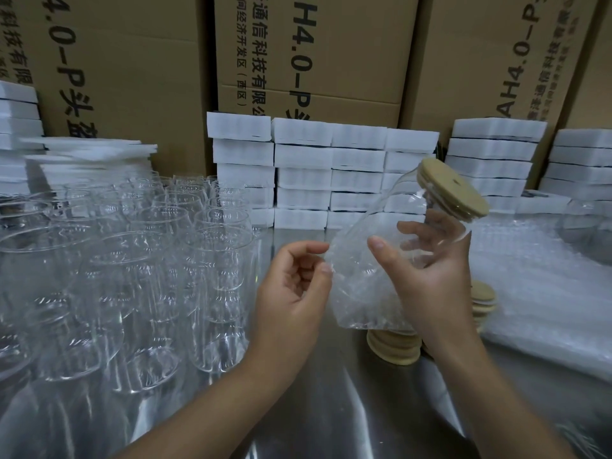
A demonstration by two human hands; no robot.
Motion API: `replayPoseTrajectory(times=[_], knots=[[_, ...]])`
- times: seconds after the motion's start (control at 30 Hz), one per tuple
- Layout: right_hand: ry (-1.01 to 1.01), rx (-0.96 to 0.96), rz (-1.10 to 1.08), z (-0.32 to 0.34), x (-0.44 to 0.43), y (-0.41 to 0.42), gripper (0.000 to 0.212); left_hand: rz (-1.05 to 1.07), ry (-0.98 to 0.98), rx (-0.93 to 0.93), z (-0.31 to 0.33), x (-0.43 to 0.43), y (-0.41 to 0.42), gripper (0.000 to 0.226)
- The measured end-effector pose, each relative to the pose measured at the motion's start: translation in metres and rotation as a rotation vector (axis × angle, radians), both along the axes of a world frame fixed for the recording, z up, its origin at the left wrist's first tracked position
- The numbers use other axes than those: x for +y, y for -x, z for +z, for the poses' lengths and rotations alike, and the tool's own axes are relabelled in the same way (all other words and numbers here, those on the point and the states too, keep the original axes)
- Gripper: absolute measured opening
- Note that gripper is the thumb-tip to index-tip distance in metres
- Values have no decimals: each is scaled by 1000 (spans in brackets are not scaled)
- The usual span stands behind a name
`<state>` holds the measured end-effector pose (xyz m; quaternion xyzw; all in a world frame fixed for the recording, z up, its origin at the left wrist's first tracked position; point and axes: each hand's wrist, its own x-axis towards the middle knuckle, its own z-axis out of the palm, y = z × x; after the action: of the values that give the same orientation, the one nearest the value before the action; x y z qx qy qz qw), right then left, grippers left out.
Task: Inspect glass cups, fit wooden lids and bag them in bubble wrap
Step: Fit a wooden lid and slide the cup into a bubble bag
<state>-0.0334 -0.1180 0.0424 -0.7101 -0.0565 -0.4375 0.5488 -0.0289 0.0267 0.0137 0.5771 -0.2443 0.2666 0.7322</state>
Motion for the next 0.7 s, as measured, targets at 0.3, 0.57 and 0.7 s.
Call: replayPoseTrajectory(times=[0.3,0.57,0.7], knots=[[-85,31,147,1,3,2,83,53,-559,-181,-4,3,8,97],[134,47,184,-4,10,9,79,28,-533,119,-9,4,3,133],[236,113,215,-4,9,10,79,3,-509,128,-11,2,2,129]])
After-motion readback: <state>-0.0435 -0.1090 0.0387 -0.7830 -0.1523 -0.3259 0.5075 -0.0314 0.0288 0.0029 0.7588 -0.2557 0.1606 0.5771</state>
